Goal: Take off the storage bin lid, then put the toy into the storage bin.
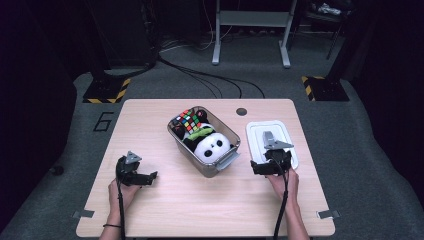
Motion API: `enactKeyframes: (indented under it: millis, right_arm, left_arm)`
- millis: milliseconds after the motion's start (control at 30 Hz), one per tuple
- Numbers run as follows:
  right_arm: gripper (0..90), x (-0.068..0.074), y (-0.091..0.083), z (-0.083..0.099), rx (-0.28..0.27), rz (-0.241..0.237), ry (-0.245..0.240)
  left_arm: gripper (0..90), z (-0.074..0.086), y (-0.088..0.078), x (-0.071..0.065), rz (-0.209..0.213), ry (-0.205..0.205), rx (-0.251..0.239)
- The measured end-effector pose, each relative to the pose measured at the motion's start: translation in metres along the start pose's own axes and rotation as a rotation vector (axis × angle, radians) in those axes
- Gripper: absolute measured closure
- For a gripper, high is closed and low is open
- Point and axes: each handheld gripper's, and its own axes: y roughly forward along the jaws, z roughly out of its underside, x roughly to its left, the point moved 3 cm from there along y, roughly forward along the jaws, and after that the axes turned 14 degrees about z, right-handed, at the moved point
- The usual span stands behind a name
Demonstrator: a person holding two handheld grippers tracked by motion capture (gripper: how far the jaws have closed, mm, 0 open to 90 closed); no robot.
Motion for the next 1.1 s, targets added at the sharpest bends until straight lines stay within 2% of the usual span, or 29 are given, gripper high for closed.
enactKeyframes:
  millis: [33,100,300,333,367,433,500,567,733,967,1067,1100]
  right_arm:
    - [2.7,-0.003,0.001,-0.003,-0.006,0.011,0.018]
    - [2.7,-0.008,0.003,-0.006,0.0,0.011,0.03]
    - [2.8,-0.025,0.01,-0.016,0.016,0.037,0.046]
    - [2.7,-0.026,0.01,-0.018,0.019,0.042,0.061]
    - [2.7,-0.028,0.011,-0.019,0.02,0.043,0.051]
    - [2.7,-0.031,0.013,-0.022,0.025,0.047,0.058]
    - [2.9,-0.034,0.014,-0.024,0.033,0.05,0.07]
    - [3.1,-0.037,0.016,-0.026,0.03,0.063,0.063]
    - [3.8,-0.043,0.025,-0.03,0.062,0.068,0.088]
    - [9.7,-0.051,0.047,-0.033,0.095,0.087,0.096]
    - [16.2,-0.051,0.056,-0.035,0.106,0.101,0.093]
    - [21.4,-0.051,0.059,-0.036,0.106,0.112,0.088]
  left_arm:
    - [0.0,0.0,0.001,0.0,-0.003,0.0,-0.01]
    - [0.0,0.0,0.0,0.0,0.002,0.004,0.004]
    - [0.0,0.0,0.0,0.0,0.005,0.002,0.005]
    - [0.0,0.0,0.001,0.0,0.0,0.001,-0.01]
    - [0.0,0.0,0.0,0.0,0.004,0.003,0.005]
    - [0.0,0.0,0.001,0.0,-0.001,0.003,-0.008]
    - [0.0,0.0,0.0,0.0,0.002,0.008,0.001]
    - [0.0,0.0,0.0,0.0,0.001,0.001,-0.005]
    - [0.0,0.0,0.0,0.0,0.002,0.009,0.0]
    - [0.0,0.0,0.0,-0.001,0.003,0.007,-0.001]
    - [0.0,0.0,0.0,-0.001,0.003,0.007,-0.001]
    - [0.0,0.0,0.0,-0.001,0.003,0.007,-0.002]
